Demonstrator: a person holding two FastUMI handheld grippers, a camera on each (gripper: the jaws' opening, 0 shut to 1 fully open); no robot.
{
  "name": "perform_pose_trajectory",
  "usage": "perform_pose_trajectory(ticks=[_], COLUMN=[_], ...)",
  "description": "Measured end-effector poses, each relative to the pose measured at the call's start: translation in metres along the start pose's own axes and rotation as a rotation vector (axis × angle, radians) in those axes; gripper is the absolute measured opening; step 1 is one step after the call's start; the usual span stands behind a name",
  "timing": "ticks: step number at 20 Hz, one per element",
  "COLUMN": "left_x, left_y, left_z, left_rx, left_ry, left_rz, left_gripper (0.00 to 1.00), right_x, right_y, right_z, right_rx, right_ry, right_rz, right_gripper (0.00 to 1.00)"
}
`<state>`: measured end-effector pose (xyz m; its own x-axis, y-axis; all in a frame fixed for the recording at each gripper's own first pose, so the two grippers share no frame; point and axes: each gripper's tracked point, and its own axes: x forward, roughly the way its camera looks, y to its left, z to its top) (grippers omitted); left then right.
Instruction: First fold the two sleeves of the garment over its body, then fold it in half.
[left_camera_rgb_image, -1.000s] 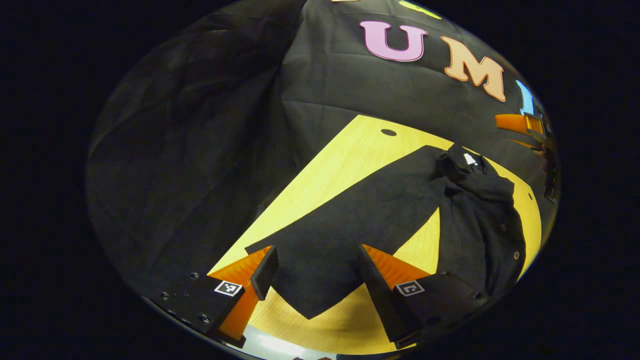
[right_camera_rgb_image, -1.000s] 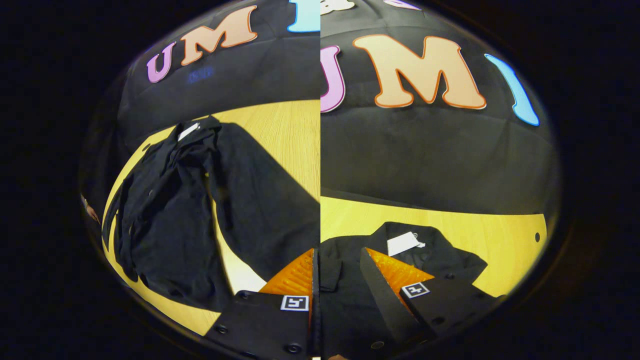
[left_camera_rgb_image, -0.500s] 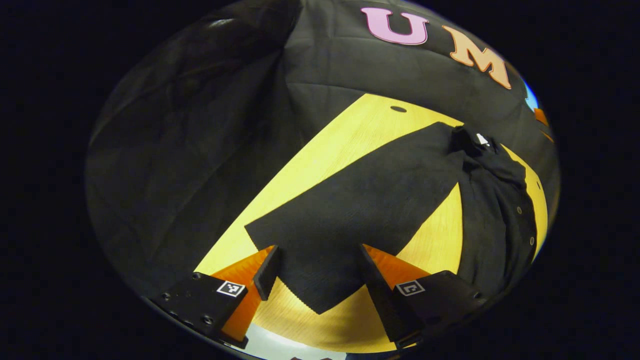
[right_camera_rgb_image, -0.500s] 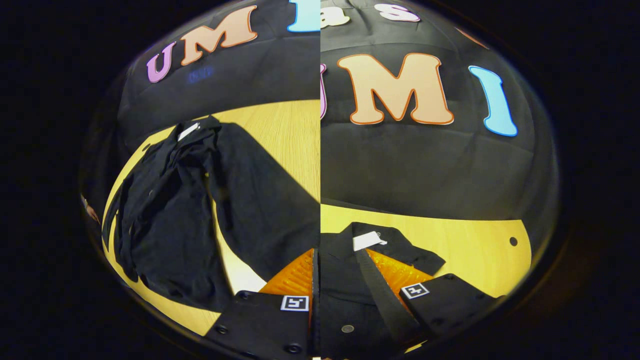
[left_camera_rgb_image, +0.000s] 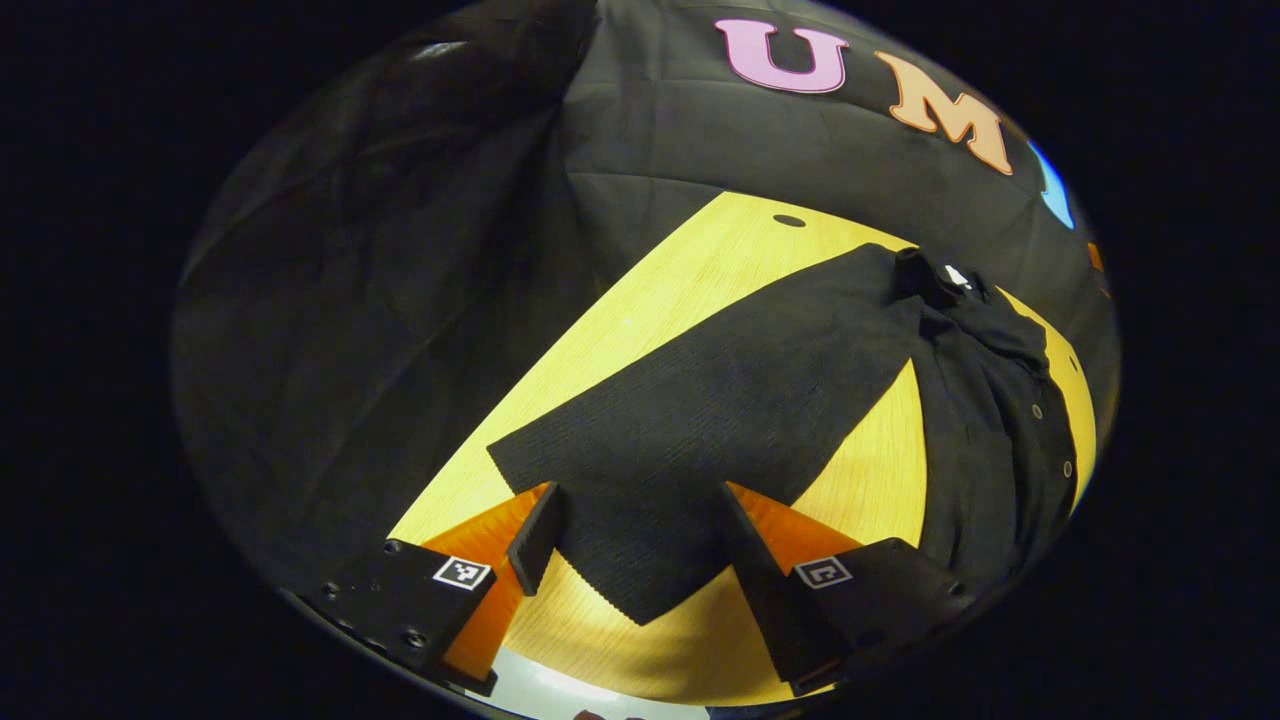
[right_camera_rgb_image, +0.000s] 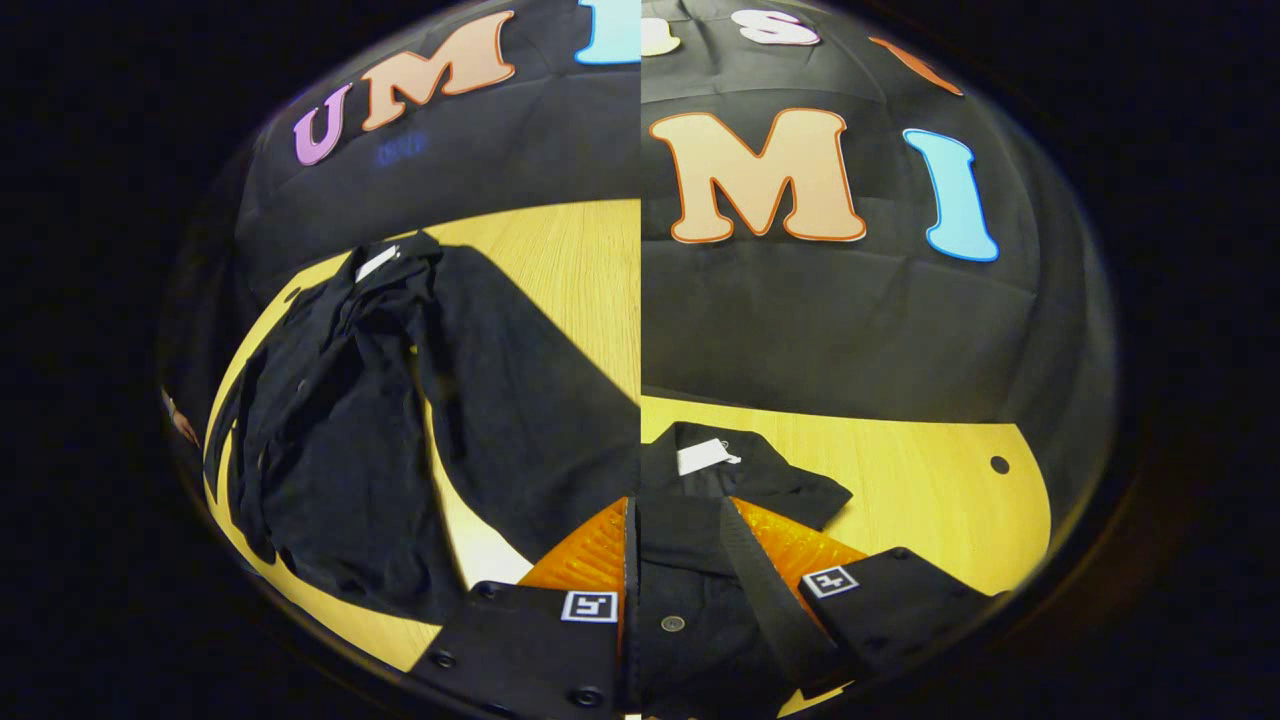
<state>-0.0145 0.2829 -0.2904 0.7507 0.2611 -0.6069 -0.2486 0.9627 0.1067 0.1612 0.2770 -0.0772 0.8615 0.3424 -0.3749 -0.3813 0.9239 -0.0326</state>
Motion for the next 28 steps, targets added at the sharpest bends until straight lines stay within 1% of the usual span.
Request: perform_pose_trajectory(ticks=[2, 3, 4, 5, 6, 7, 8, 9, 10, 11, 12, 13, 15, 17, 21, 23, 25, 28], left_x=[-0.001, -0.004, -0.003, -0.005, -0.006, -0.008, -0.009, -0.008, -0.010, -0.009, -0.007, -0.007, -0.007, -0.007, -0.005, -0.006, -0.012, -0.028], left_y=[0.000, 0.004, 0.006, 0.008, 0.010, 0.012, 0.011, 0.001, -0.001, -0.009, -0.014, -0.015, -0.018, -0.019, -0.020, -0.020, -0.025, -0.036], left_z=[-0.001, -0.001, 0.000, -0.001, -0.002, -0.004, -0.005, 0.000, 0.000, 0.000, 0.000, 0.001, 0.000, 0.002, 0.003, 0.003, 0.008, 0.023], left_rx=[0.010, 0.019, 0.026, 0.035, 0.041, 0.043, 0.051, 0.062, 0.074, 0.091, 0.114, 0.139, 0.178, 0.195, 0.158, 0.144, 0.098, 0.021], left_ry=[-0.006, -0.005, -0.004, 0.000, -0.002, -0.007, -0.012, -0.017, -0.016, -0.016, -0.011, -0.011, -0.008, -0.006, -0.002, 0.022, 0.037, 0.004], left_rz=[-0.018, -0.026, -0.033, -0.038, -0.040, -0.035, -0.030, -0.035, -0.038, -0.047, -0.054, -0.053, -0.051, -0.048, -0.052, -0.047, -0.053, -0.080], left_gripper=[0.90, 0.80, 0.76, 0.68, 0.63, 0.53, 0.47, 0.41, 0.39, 0.30, 0.24, 0.13, 0.03, 0.00, 0.00, 0.00, 0.00, 0.00], right_x=[-0.007, -0.010, -0.013, -0.016, -0.018, -0.020, -0.022, -0.024, -0.028, -0.030, -0.032, -0.034, -0.038, -0.043, -0.052, -0.056, -0.059, -0.060], right_y=[0.001, 0.001, 0.002, 0.002, 0.002, 0.001, 0.001, 0.000, 0.000, 0.002, 0.001, -0.001, -0.006, -0.013, -0.031, -0.040, -0.047, -0.055], right_z=[-0.003, -0.006, -0.010, -0.012, -0.016, -0.020, -0.023, -0.027, -0.029, -0.032, -0.034, -0.036, -0.038, -0.040, -0.042, -0.043, -0.044, -0.045], right_rx=[0.000, 0.005, 0.009, 0.009, 0.008, 0.004, -0.001, -0.004, -0.002, 0.002, 0.005, 0.009, 0.023, 0.046, 0.082, 0.092, 0.104, 0.114], right_ry=[-0.008, -0.007, -0.003, 0.001, 0.007, 0.011, 0.015, 0.021, 0.024, 0.026, 0.027, 0.031, 0.032, 0.028, 0.018, 0.017, 0.021, 0.028], right_rz=[-0.004, -0.003, -0.003, -0.003, -0.006, -0.011, -0.015, -0.019, -0.020, -0.018, -0.018, -0.023, -0.033, -0.041, -0.071, -0.080, -0.083, -0.084], right_gripper=[0.52, 0.52, 0.52, 0.52, 0.52, 0.52, 0.52, 0.52, 0.52, 0.52, 0.52, 0.52, 0.52, 0.52, 0.52, 0.52, 0.52, 0.53])
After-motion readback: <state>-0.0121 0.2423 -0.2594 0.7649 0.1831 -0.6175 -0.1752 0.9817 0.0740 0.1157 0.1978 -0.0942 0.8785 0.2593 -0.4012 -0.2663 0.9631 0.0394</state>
